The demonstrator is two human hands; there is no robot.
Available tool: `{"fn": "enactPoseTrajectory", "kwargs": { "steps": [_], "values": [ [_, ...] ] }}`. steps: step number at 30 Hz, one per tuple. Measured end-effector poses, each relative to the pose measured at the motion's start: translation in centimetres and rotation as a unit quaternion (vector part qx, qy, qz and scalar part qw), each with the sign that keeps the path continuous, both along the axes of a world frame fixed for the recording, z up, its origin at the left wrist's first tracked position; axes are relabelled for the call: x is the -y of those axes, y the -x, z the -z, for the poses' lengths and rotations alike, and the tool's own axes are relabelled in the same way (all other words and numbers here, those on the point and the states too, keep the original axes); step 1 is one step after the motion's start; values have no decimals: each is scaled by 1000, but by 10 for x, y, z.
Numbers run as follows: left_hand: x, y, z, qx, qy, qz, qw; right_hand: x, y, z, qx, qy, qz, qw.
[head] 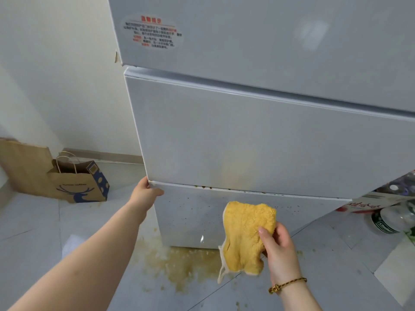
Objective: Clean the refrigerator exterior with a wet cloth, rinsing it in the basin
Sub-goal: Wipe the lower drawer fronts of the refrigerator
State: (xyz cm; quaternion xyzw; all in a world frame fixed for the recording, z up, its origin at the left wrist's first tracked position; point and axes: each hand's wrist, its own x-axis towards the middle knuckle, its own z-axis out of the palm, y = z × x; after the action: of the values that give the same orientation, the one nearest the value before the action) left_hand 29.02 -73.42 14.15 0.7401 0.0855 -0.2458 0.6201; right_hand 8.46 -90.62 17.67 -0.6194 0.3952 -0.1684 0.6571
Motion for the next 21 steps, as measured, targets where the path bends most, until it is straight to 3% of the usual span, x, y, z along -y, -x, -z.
{"fn": "enactPoseTrajectory", "kwargs": {
  "steps": [5, 14, 18, 21],
  "values": [
    [-12, -9, 11, 65, -94, 75, 991, -2, 8, 4, -17, 58, 56, 997],
    [-33, 21, 1, 120, -137, 87, 979, -3, -10, -8, -10, 162, 169, 972],
    [-52, 52, 10, 124, -125, 95, 980, -24, -35, -4, -2, 237, 116, 965],
    [-61, 64, 16, 116, -134, 117, 977, -43, -52, 14, -62, 398, 27, 915]
  ]
}}
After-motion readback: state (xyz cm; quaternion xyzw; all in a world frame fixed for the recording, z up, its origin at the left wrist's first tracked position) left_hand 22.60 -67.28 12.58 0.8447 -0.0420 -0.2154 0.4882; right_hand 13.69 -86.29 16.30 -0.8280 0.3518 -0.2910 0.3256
